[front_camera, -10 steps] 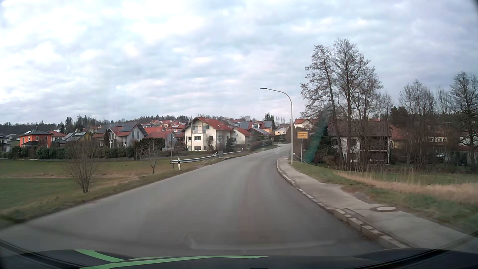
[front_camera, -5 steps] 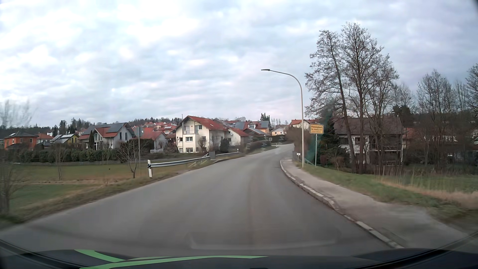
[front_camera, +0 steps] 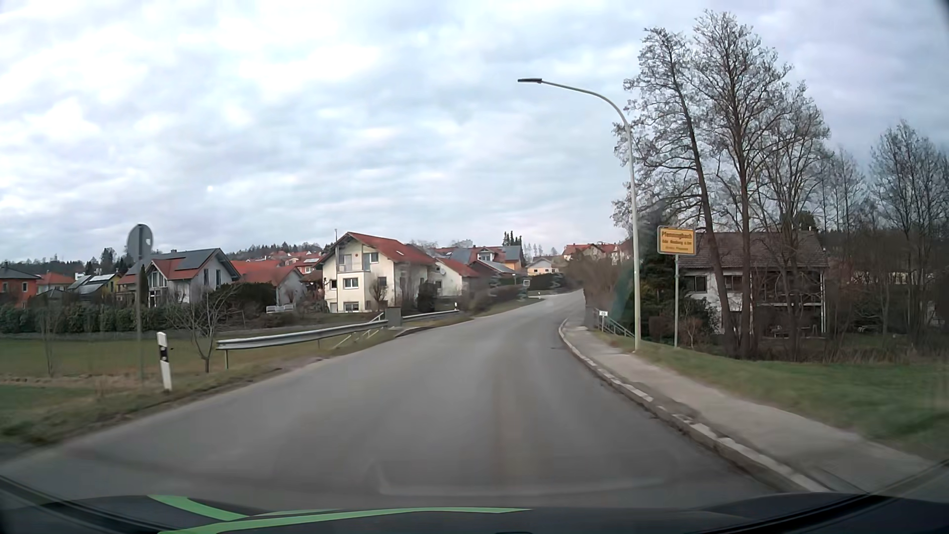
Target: Follow the waypoints while adhering to traffic rules and regulations
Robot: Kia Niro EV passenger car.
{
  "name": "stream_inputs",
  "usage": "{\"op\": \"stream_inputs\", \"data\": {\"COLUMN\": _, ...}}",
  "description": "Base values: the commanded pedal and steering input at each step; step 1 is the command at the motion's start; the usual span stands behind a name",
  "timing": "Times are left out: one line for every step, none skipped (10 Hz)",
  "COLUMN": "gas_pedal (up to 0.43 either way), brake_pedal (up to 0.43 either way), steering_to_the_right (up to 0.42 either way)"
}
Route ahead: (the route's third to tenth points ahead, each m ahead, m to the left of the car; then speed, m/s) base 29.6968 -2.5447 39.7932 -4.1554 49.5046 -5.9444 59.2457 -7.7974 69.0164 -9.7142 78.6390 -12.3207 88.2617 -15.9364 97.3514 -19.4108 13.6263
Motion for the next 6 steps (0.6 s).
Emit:
{"op": "stream_inputs", "data": {"gas_pedal": 0.028, "brake_pedal": 0.0, "steering_to_the_right": 0.022}}
{"op": "stream_inputs", "data": {"gas_pedal": 0.028, "brake_pedal": 0.0, "steering_to_the_right": 0.022}}
{"op": "stream_inputs", "data": {"gas_pedal": 0.028, "brake_pedal": 0.0, "steering_to_the_right": 0.022}}
{"op": "stream_inputs", "data": {"gas_pedal": 0.039, "brake_pedal": 0.0, "steering_to_the_right": 0.022}}
{"op": "stream_inputs", "data": {"gas_pedal": 0.039, "brake_pedal": 0.0, "steering_to_the_right": 0.022}}
{"op": "stream_inputs", "data": {"gas_pedal": 0.047, "brake_pedal": 0.0, "steering_to_the_right": 0.022}}
